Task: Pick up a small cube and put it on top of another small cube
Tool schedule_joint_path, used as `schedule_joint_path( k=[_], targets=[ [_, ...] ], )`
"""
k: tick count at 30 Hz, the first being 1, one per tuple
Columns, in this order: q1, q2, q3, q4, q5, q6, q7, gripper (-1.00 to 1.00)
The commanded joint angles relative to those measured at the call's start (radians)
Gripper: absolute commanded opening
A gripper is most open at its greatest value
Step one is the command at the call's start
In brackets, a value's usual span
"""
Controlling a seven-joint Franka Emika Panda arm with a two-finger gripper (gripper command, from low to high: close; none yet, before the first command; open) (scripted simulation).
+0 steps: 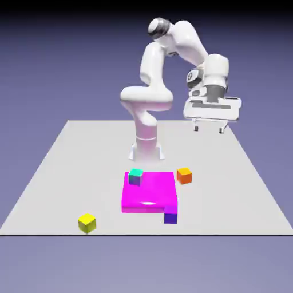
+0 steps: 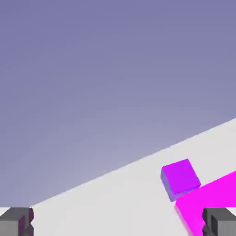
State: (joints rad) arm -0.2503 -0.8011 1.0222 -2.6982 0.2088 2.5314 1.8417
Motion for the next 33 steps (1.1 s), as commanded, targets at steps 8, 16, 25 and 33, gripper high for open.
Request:
schedule_joint_path(
  k=[8, 16, 25, 33],
  targets=[
    [-0.074, -0.066, 0.29, 0.032, 0.059, -0.143, 0.312, 0.0],
    [-0.149, -0.131, 0.58, 0.063, 0.118, -0.287, 0.624, 0.0],
    [-0.233, -0.205, 0.906, 0.099, 0.185, -0.448, 0.976, 0.0],
    [-0.384, -0.25, 1.14, 0.059, 0.27, -0.302, 1.045, 0.0]
  ],
)
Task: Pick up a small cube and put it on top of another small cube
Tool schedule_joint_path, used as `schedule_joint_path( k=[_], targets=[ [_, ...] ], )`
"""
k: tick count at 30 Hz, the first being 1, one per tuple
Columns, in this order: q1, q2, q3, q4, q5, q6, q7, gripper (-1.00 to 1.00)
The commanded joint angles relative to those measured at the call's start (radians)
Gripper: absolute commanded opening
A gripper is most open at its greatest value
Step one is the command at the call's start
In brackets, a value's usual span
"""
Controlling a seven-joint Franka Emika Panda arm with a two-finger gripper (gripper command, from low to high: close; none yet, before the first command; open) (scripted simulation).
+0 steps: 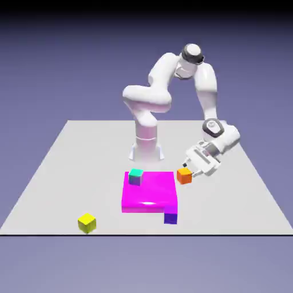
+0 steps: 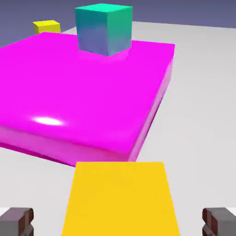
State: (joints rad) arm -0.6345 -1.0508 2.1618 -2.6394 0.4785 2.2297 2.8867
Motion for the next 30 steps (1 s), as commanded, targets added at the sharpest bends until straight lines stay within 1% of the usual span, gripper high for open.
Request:
schedule_joint_path(
  k=[1, 2, 7, 21, 23, 30],
  targets=[
    [0.0, 0.0, 0.0, 0.0, 0.0, 0.0, 0.0, -1.0],
    [0.0, 0.0, 0.0, 0.0, 0.0, 0.0, 0.0, -1.0],
    [0.126, 0.035, -0.181, 0.041, -0.084, -0.175, 0.0, -1.0],
    [-0.195, 0.211, -0.689, -0.212, -0.548, -0.004, -0.082, -1.0],
    [-0.195, 0.211, -0.689, -0.212, -0.549, -0.004, -0.082, -1.0],
    [-0.434, 0.217, -0.495, -0.268, -0.547, 0.227, -0.041, -1.0]
  ],
)
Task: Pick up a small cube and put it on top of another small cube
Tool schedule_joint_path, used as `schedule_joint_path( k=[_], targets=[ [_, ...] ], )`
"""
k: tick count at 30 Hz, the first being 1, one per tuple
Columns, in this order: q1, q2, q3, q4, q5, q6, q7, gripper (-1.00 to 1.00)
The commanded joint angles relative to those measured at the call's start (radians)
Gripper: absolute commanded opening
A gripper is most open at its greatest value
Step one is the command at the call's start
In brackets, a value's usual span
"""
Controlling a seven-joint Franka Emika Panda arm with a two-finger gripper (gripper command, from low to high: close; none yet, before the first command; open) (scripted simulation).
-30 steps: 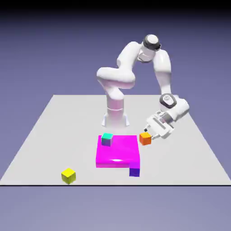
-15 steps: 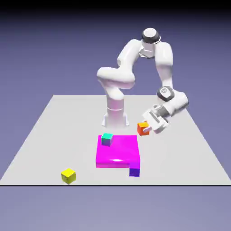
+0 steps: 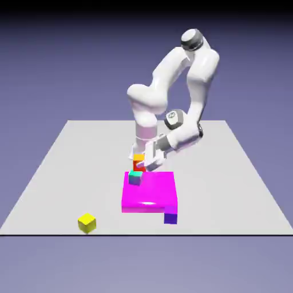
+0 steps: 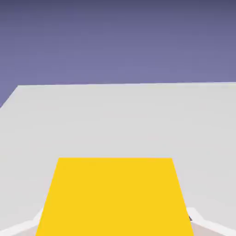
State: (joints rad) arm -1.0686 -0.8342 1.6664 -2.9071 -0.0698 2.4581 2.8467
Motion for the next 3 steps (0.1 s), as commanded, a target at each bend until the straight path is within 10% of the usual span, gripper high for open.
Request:
schedule_joint_path(
  k=[1, 3],
  targets=[
    [0.0, 0.0, 0.0, 0.0, 0.001, -0.001, -0.001, 1.0],
    [0.036, -0.001, -0.029, 0.008, 0.001, -0.036, -0.007, 1.0]
  ],
)
